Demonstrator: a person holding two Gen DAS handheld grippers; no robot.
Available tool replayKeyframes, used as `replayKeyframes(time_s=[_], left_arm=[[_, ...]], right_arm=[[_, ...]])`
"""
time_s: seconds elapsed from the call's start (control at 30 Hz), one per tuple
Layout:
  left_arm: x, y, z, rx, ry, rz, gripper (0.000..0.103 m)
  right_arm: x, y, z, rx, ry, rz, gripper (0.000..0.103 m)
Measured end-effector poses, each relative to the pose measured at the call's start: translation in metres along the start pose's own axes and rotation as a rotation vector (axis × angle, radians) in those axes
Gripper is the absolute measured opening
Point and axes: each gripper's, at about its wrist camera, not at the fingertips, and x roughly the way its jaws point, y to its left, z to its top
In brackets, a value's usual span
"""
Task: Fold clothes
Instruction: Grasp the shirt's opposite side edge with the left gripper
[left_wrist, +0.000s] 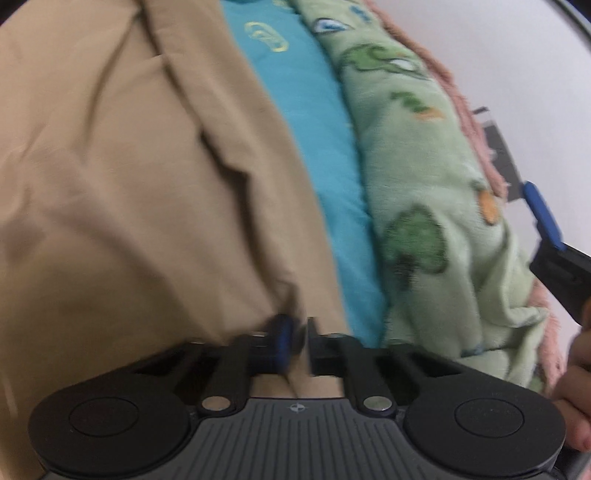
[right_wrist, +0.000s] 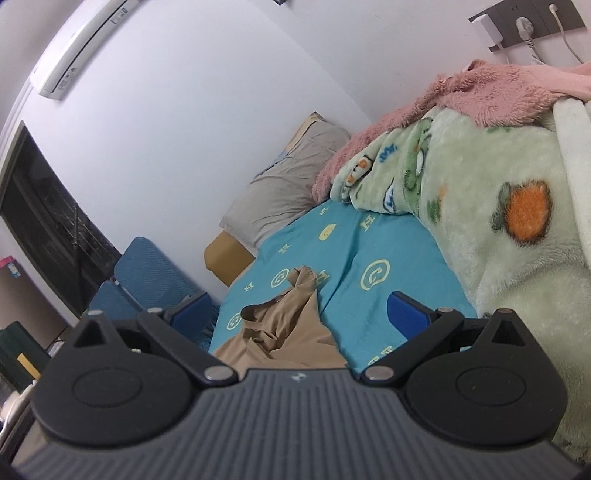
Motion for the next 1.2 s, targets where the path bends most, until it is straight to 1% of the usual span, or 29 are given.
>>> replayKeyframes(time_s=[0.13,0.2,0.33,0.47,0.63,0.73,0.87,0.93,1.03,1.07,1.1,1.17,1.2], left_arm=[[-0.004,-0.001,0.002,0.007,-0.006,-0.006,0.002],[-0.011,-0.005,0.003,-0.003,-0.003,-0.027,0.002],[-0.044,-0.013,0.009,-0.029,-0.027,-0.081,0.002],[-0.08,-0.018,0.014,-0.053,-0.03,-0.103,0.002],[-0.123,-0.008,0.013,-0.084,-0.01,-0.053,0.002],[-0.145,0.007,0.01,-0.095,-0.007,-0.011,0.002],[-0.152,0.031,0.007,-0.122,-0.008,0.061,0.002],[-0.15,0.043,0.003,-0.123,0.004,0.109,0.002],[-0.14,0.046,-0.001,-0.079,0.028,0.194,0.003],[-0.143,0.044,0.002,-0.068,0.01,0.198,0.005],[-0.146,0.042,0.005,-0.056,-0.007,0.203,0.011],[-0.153,0.037,0.011,-0.033,-0.041,0.211,0.028],[-0.156,0.035,0.013,-0.021,-0.059,0.216,0.046]], right_arm=[[0.001,0.001,-0.002,-0.006,0.006,-0.012,0.103],[0.001,0.003,-0.003,-0.014,0.01,-0.02,0.103],[0.001,0.005,-0.004,-0.031,0.019,-0.035,0.103],[0.002,0.006,-0.005,-0.041,0.031,-0.042,0.103],[0.008,0.011,-0.009,-0.073,0.066,-0.061,0.103],[0.011,0.014,-0.011,-0.092,0.088,-0.072,0.103],[0.016,0.019,-0.015,-0.12,0.112,-0.083,0.103],[0.017,0.022,-0.018,-0.138,0.123,-0.085,0.103],[0.018,0.029,-0.023,-0.183,0.131,-0.09,0.103],[0.018,0.033,-0.024,-0.201,0.132,-0.092,0.103],[0.018,0.036,-0.026,-0.22,0.132,-0.093,0.103],[0.019,0.045,-0.031,-0.252,0.121,-0.091,0.103],[0.02,0.05,-0.033,-0.267,0.115,-0.089,0.103]])
